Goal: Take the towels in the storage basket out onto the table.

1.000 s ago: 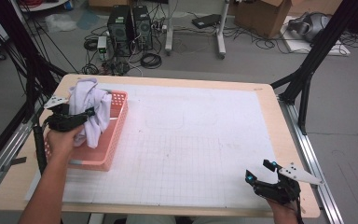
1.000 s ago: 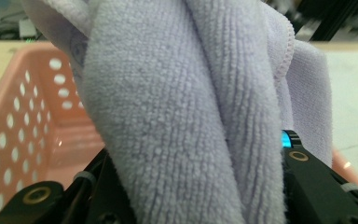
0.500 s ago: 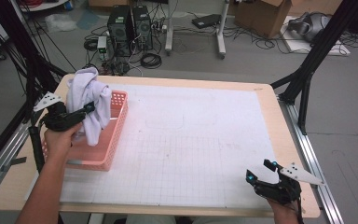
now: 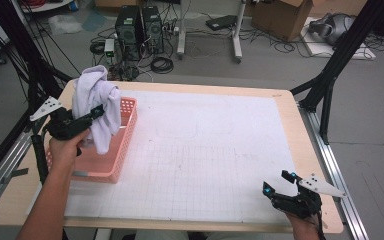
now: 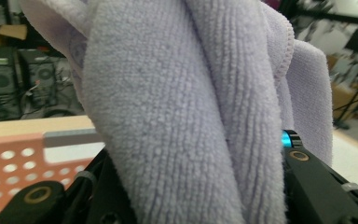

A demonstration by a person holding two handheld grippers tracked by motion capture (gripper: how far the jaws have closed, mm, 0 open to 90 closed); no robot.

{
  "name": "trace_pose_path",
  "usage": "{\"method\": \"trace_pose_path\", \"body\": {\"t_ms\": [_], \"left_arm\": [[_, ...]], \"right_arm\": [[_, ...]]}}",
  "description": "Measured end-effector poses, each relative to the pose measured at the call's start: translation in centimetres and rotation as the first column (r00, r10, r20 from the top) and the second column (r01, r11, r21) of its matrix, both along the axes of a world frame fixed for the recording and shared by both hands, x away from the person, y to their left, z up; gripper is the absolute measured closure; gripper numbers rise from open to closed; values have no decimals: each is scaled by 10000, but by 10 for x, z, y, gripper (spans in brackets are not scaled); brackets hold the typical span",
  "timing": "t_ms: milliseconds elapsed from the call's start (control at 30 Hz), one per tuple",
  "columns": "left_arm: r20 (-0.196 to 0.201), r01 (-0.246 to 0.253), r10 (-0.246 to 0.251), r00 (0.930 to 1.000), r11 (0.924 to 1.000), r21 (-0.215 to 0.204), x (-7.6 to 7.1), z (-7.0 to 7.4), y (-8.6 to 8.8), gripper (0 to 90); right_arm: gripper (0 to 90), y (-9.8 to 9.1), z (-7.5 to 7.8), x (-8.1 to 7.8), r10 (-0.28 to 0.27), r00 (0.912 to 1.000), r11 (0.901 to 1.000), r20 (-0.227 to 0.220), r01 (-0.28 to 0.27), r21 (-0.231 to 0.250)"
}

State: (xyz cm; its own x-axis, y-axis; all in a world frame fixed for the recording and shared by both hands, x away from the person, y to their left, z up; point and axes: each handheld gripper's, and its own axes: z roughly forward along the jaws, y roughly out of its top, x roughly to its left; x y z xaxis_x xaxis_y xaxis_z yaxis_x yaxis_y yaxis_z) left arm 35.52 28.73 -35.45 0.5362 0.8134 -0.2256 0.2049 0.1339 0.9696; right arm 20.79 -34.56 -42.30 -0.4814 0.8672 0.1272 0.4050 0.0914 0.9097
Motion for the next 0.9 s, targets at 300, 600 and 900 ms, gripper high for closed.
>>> {"method": "trace_pose_path", "body": {"t_ms": [300, 600, 900], "left_arm": [[735, 1032, -1022, 9920, 9946, -98, -7, 16, -12, 614], [1399, 3088, -3088, 9408, 9509, 221, -12, 34, -61, 613], [1313, 4267, -4326, 8920, 9016, 716, -17, 30, -116, 612]], "right_arm": [[148, 2, 0, 0, 67, 10000, 10000, 17, -67, 3], [148, 1, 0, 1, 146, 9999, 9999, 77, -145, -46], [148, 3, 0, 1, 172, 9998, 9998, 96, -172, -32]]}}
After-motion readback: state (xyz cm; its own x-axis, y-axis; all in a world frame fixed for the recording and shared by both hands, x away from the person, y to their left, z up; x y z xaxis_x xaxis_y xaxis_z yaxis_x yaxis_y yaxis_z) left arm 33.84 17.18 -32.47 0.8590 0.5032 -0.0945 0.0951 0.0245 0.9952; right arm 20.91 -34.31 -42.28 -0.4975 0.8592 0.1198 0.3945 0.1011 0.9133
